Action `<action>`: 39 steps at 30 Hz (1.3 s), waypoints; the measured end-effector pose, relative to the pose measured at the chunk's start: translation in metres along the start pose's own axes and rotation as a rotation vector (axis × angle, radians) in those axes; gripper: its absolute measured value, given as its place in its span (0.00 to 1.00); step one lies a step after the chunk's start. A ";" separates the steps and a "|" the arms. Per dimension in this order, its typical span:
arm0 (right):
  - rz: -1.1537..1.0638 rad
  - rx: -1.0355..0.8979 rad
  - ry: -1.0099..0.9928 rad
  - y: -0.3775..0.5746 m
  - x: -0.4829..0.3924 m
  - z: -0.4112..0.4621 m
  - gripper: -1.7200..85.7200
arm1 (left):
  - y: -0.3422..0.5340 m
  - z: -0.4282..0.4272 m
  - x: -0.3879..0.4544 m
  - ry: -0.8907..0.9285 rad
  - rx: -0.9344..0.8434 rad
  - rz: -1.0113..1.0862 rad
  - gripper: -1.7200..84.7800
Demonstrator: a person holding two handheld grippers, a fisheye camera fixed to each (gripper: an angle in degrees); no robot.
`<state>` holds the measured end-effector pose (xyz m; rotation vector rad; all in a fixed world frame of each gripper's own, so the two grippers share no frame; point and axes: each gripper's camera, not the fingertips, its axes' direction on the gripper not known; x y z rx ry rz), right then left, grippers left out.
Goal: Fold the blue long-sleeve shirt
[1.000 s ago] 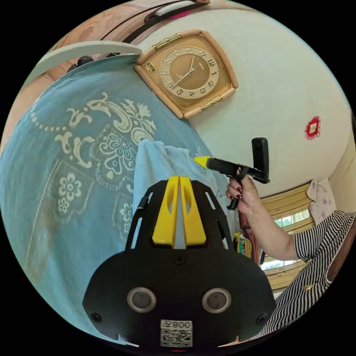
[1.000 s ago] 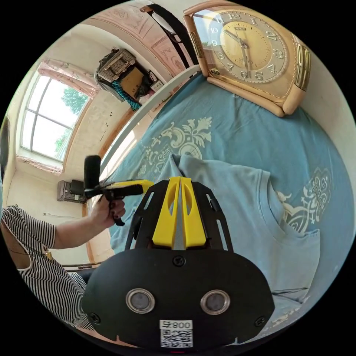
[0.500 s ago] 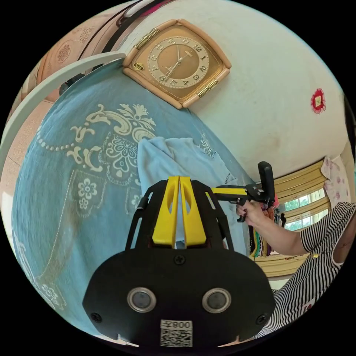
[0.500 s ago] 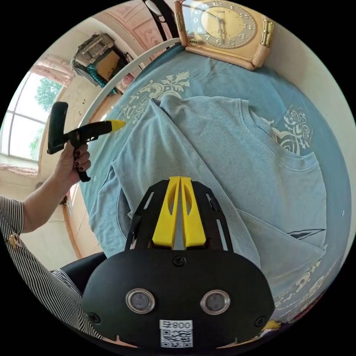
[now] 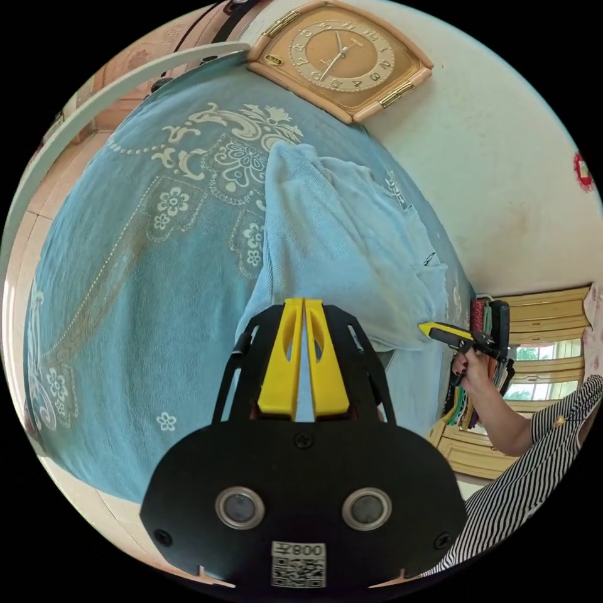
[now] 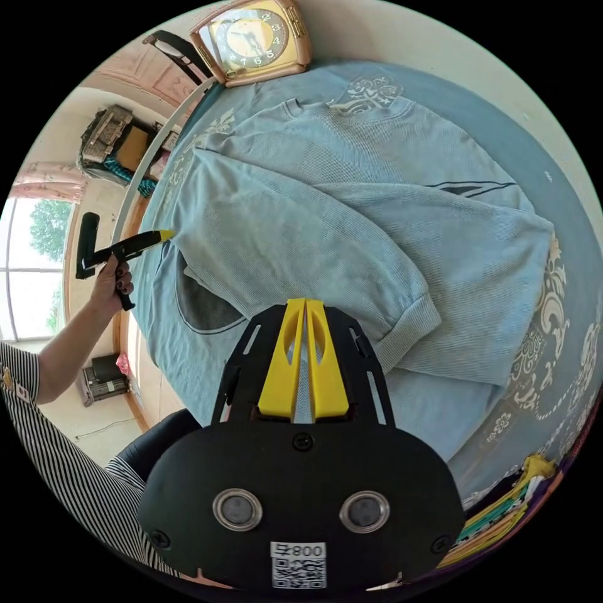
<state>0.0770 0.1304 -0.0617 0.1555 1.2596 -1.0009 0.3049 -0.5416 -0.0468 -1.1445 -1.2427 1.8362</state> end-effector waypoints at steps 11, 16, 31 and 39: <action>0.130 0.079 -0.096 0.108 0.085 0.076 0.02 | 0.046 0.028 -0.009 -0.008 -0.079 -0.089 0.02; 0.217 0.200 -0.083 0.153 0.125 0.079 0.02 | 0.076 0.021 -0.006 0.025 -0.064 -0.082 0.02; 0.498 0.012 -0.169 0.390 0.180 0.219 0.02 | 0.219 0.011 -0.070 -0.087 -0.357 -0.206 0.03; 0.454 0.005 -0.147 0.424 0.176 0.292 0.02 | 0.248 0.028 -0.108 -0.028 -0.347 -0.210 0.03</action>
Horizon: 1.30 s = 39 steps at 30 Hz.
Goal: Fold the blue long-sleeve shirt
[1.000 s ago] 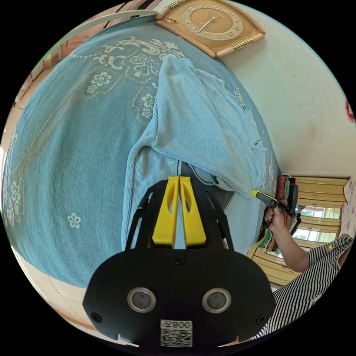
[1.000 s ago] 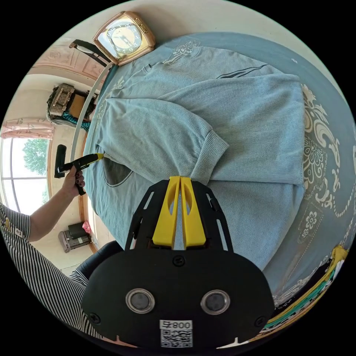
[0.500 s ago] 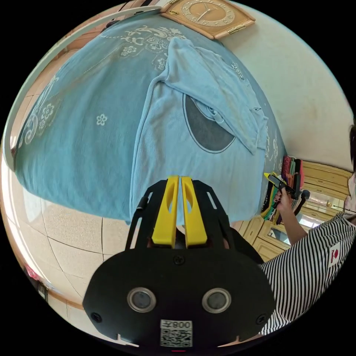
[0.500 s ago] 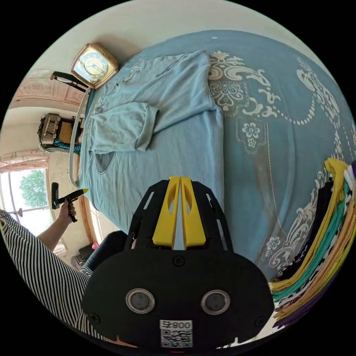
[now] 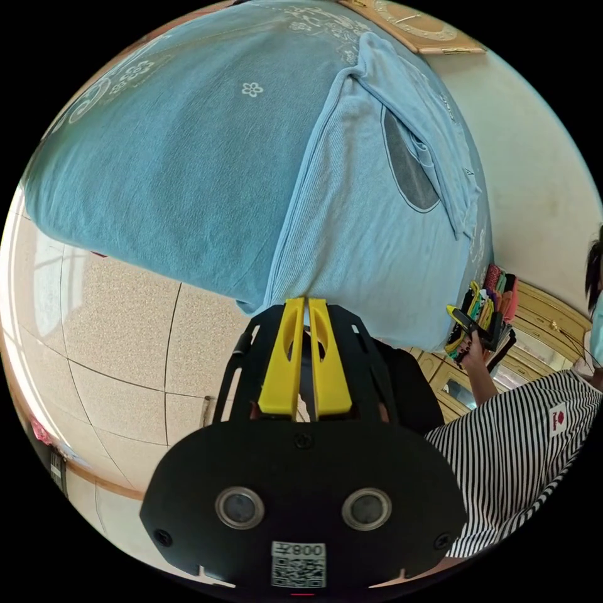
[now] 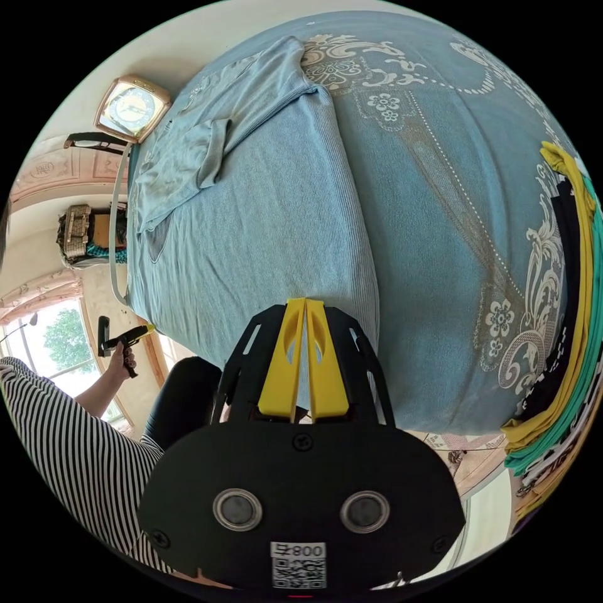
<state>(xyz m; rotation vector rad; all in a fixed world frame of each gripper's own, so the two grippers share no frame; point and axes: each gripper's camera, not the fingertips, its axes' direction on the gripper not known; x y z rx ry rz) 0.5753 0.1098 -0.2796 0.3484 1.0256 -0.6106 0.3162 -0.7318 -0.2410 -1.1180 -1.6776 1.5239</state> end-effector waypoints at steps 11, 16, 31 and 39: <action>-0.131 0.137 0.059 0.064 0.018 0.080 0.02 | 0.032 0.023 -0.043 0.049 0.130 0.129 0.03; -0.133 0.251 0.017 0.101 0.033 0.110 0.02 | 0.055 0.032 -0.066 0.128 0.226 0.149 0.03; -0.037 0.317 -0.152 0.249 0.073 0.142 0.02 | 0.098 0.066 -0.130 0.174 0.251 0.111 0.11; 0.115 0.312 -0.214 0.324 0.110 0.193 0.03 | 0.089 0.076 -0.135 0.106 0.236 0.175 0.13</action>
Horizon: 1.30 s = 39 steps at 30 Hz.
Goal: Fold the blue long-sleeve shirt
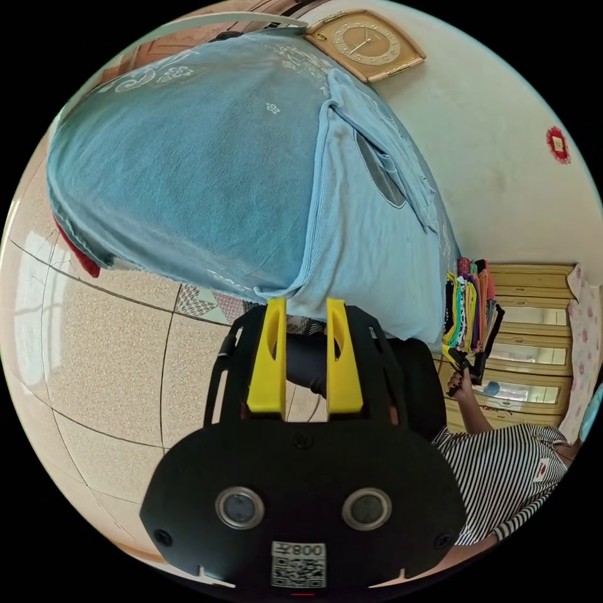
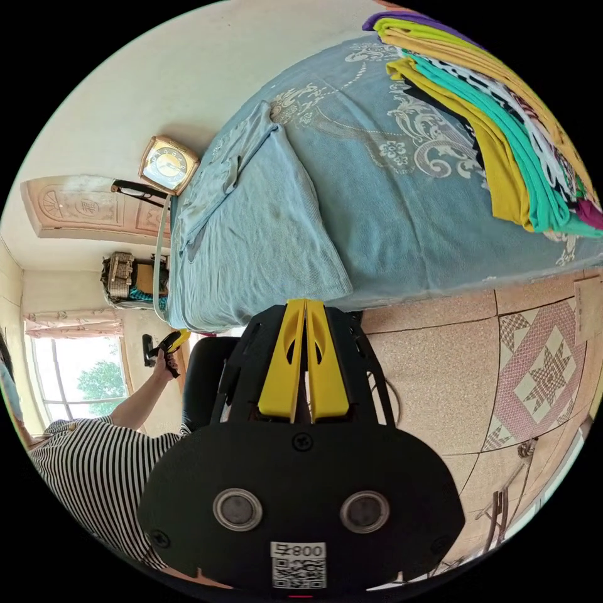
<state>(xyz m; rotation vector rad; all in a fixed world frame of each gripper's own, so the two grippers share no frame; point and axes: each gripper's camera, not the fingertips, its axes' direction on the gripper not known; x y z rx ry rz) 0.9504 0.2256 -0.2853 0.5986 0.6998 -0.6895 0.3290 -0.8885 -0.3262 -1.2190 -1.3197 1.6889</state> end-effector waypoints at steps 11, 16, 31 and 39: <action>0.113 0.076 -0.070 0.035 0.033 0.019 0.10 | -0.006 0.038 0.000 0.006 -0.086 0.066 0.15; 0.067 0.100 -0.034 0.026 0.020 0.026 0.10 | -0.002 0.044 -0.008 0.036 -0.099 0.057 0.15; -0.127 0.033 0.130 0.010 -0.040 0.074 0.13 | 0.041 0.030 -0.008 0.192 -0.066 0.098 0.06; -0.269 -0.014 0.280 0.019 -0.077 0.094 0.15 | 0.080 -0.003 -0.011 0.315 0.070 0.098 0.04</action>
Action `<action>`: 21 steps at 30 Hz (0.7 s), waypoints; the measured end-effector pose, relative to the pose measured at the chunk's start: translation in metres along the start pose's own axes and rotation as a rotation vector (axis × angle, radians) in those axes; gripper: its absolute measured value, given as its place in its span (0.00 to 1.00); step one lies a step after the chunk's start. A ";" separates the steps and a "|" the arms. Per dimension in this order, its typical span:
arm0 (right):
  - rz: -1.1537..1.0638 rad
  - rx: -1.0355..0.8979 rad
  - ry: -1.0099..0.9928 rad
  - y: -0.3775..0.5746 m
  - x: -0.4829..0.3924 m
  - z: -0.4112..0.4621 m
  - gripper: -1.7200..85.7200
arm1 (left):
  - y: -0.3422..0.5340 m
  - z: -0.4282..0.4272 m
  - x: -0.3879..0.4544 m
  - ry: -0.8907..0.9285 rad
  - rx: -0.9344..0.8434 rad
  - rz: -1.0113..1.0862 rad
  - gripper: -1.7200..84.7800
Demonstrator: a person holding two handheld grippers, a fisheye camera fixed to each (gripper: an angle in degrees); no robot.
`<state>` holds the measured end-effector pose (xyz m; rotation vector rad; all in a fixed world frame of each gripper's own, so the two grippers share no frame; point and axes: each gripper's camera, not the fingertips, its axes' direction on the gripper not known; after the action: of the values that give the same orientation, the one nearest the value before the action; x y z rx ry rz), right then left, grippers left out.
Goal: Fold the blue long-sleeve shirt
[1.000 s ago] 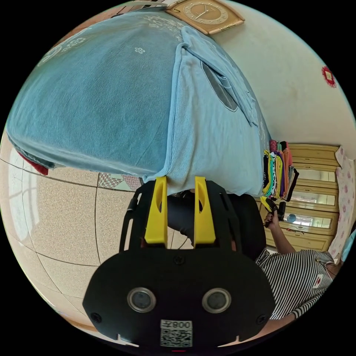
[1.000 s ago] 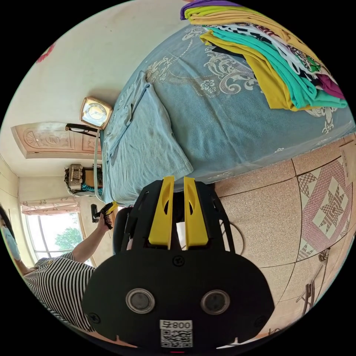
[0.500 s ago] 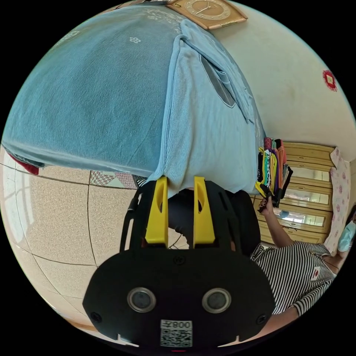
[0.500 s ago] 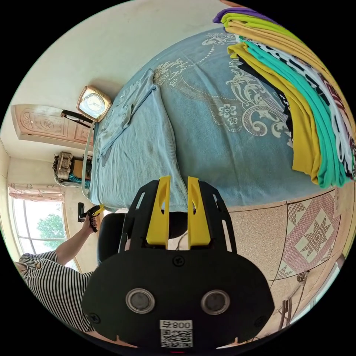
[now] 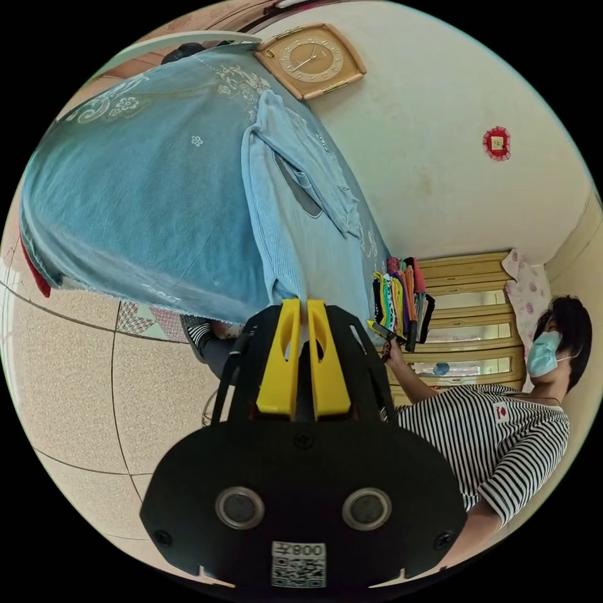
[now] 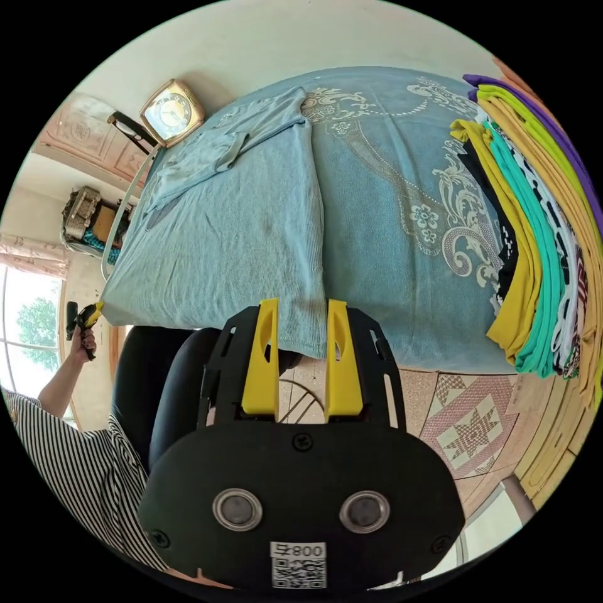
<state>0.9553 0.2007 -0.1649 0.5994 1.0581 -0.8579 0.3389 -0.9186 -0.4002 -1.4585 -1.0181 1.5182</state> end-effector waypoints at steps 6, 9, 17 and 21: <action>0.004 -0.002 0.049 0.005 -0.008 0.007 0.13 | 0.015 -0.002 0.009 0.000 0.015 0.019 0.04; 0.041 0.028 0.030 0.013 -0.003 0.012 0.12 | 0.023 -0.002 0.007 0.008 0.015 0.010 0.04; 0.033 -0.001 0.075 0.024 -0.003 0.026 0.06 | 0.056 0.002 0.007 0.074 0.061 -0.008 0.04; 0.042 -0.031 -0.050 0.030 0.016 0.027 0.05 | 0.071 -0.005 0.013 0.095 0.087 0.017 0.04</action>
<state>0.9972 0.1908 -0.1681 0.5691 1.0083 -0.8150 0.3430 -0.9333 -0.4709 -1.4673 -0.8750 1.4727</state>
